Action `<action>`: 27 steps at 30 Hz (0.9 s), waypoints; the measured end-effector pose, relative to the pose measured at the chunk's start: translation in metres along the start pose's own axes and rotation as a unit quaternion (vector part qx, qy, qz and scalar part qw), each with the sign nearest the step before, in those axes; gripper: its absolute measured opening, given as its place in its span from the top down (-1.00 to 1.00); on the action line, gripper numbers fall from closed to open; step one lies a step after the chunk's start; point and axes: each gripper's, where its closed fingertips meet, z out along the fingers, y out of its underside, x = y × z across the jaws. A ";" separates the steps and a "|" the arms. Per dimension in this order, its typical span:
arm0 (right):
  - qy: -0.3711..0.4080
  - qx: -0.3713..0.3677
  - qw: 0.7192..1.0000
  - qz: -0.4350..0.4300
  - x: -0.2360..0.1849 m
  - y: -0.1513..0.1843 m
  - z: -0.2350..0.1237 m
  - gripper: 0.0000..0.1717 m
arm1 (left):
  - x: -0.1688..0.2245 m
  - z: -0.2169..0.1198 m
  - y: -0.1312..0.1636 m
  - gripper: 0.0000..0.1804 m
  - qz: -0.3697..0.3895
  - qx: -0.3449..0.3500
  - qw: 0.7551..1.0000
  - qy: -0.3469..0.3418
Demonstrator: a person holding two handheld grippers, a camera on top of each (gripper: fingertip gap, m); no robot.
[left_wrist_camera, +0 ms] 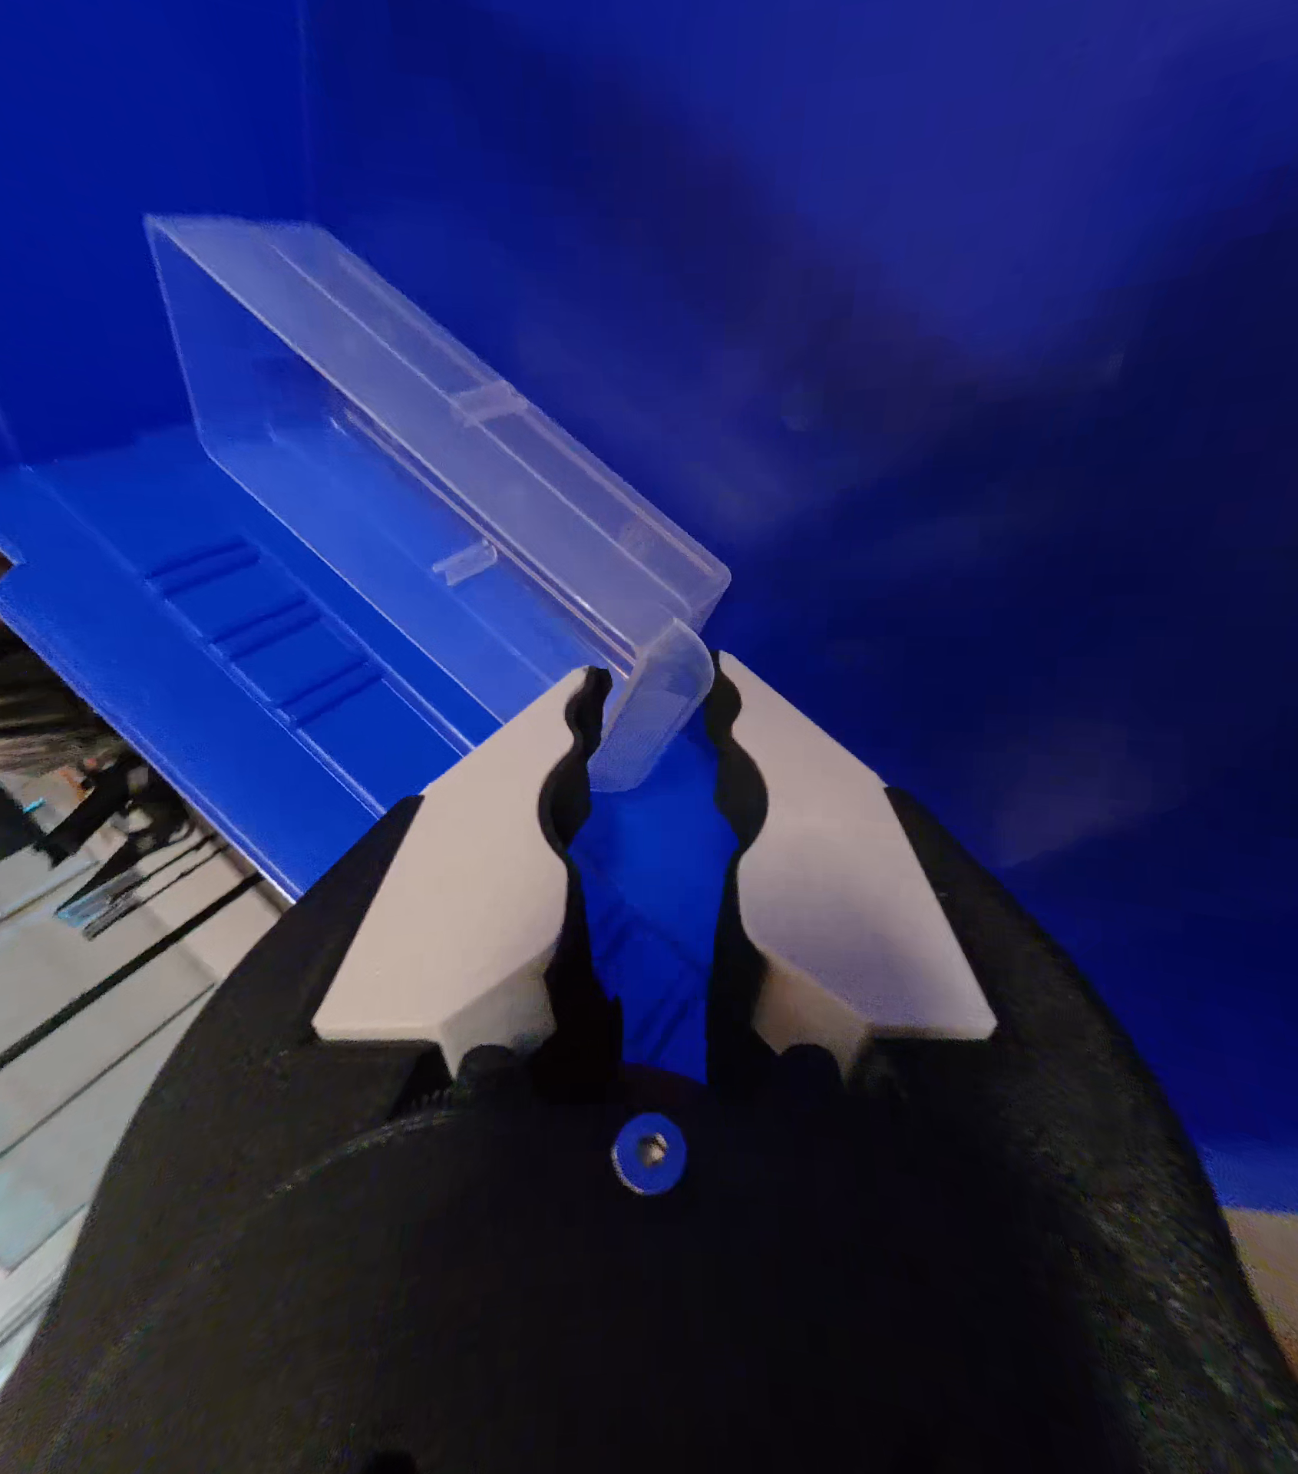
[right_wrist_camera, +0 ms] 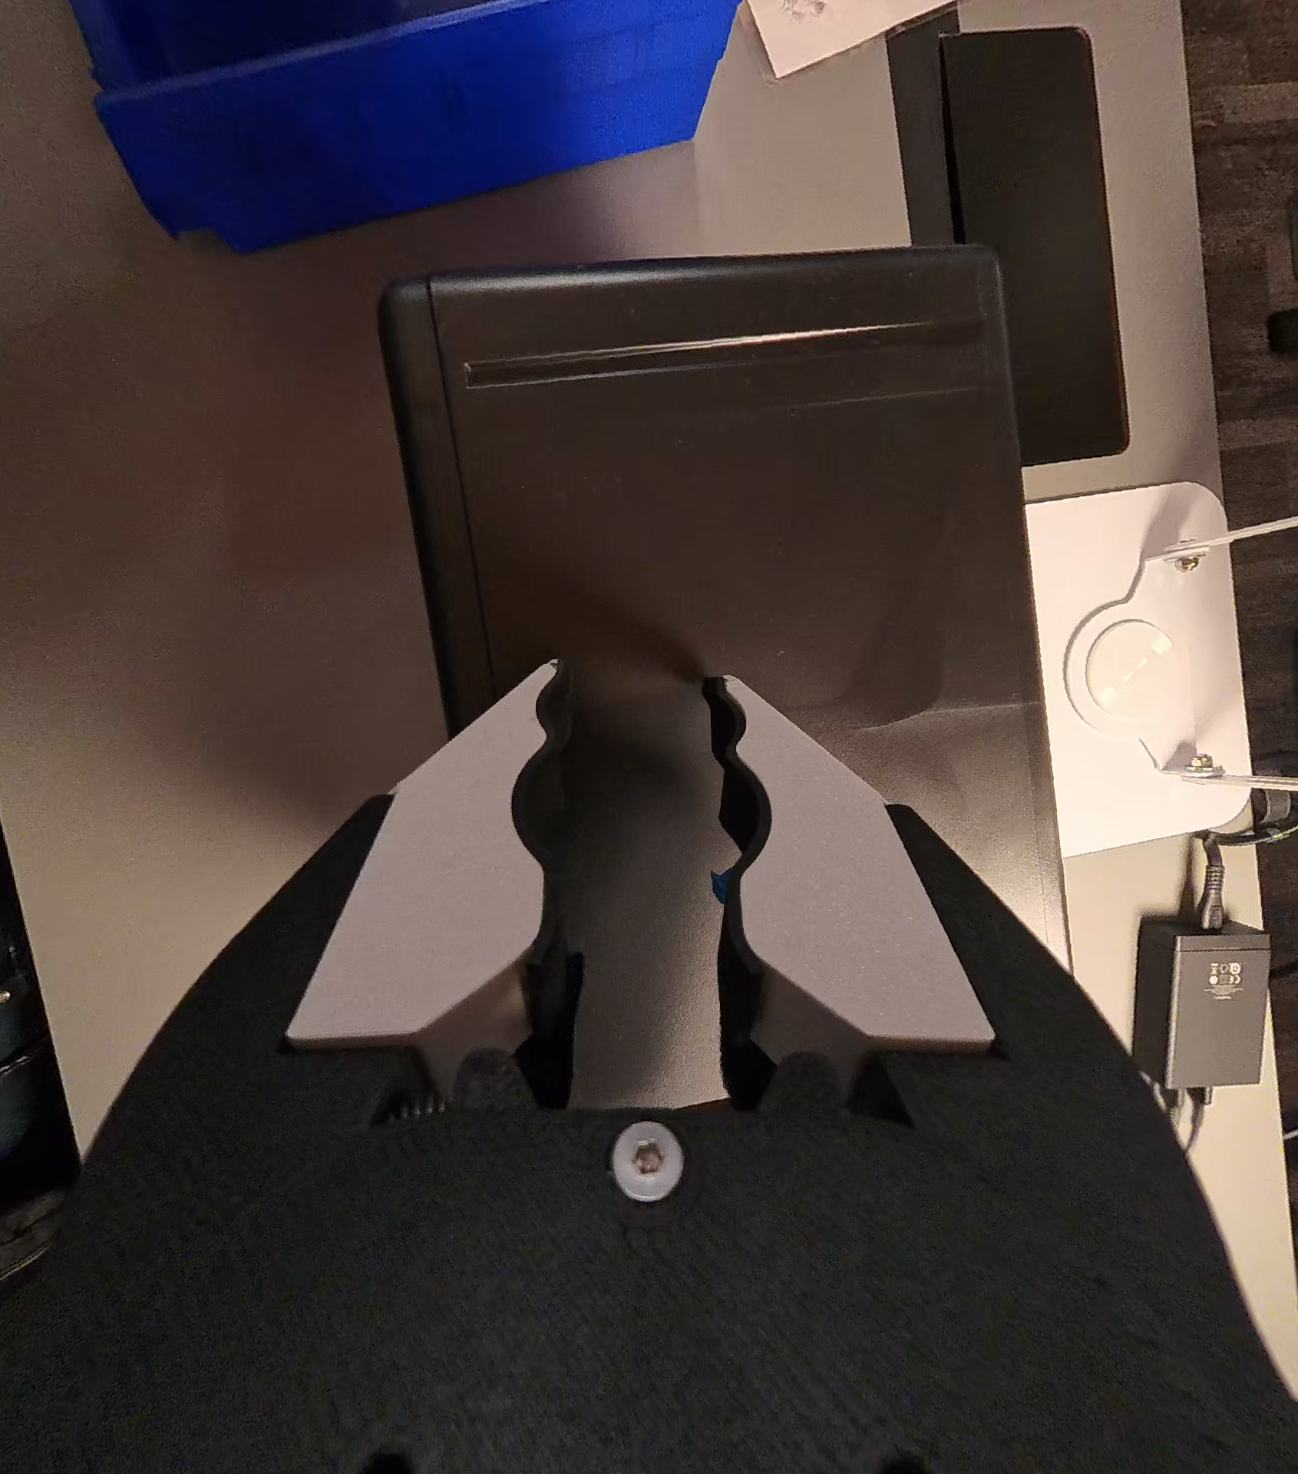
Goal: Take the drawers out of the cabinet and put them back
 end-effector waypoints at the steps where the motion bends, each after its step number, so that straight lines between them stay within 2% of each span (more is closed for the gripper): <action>1: 0.000 0.001 1.000 0.001 0.000 0.000 0.000 0.56 | 0.002 -0.007 -0.006 0.66 -0.005 0.022 1.000 0.004; 5: -0.003 0.002 1.000 0.003 0.000 0.000 0.000 0.56 | -0.006 -0.068 -0.032 0.78 -0.011 0.116 0.993 -0.028; 10: -0.008 0.002 1.000 0.005 0.000 0.000 0.000 0.56 | 0.000 -0.209 -0.064 0.79 0.028 0.242 0.966 -0.084; 13: -0.010 0.002 1.000 0.007 0.000 0.000 0.001 0.56 | 0.044 -0.298 -0.092 0.79 0.096 0.328 0.938 -0.060; 15: -0.010 0.000 1.000 0.009 0.001 0.000 0.001 0.55 | 0.098 -0.349 -0.114 0.79 0.161 0.394 0.905 0.009; 17: -0.009 -0.001 1.000 0.011 0.001 0.000 0.001 0.55 | 0.153 -0.389 -0.134 0.79 0.229 0.447 0.860 0.090; 19: -0.007 -0.003 1.000 0.013 0.001 0.001 0.000 0.55 | 0.193 -0.413 -0.155 0.79 0.270 0.471 0.826 0.154; 21: -0.003 -0.005 1.000 0.015 0.001 0.001 0.000 0.55 | 0.216 -0.422 -0.183 0.79 0.282 0.471 0.813 0.192; 24: 0.002 -0.006 1.000 0.017 0.001 0.001 0.000 0.55 | 0.242 -0.419 -0.225 0.79 0.289 0.451 0.809 0.241; 27: 0.003 -0.004 1.000 0.019 0.001 0.001 0.000 0.54 | 0.256 -0.408 -0.261 0.79 0.295 0.414 0.822 0.255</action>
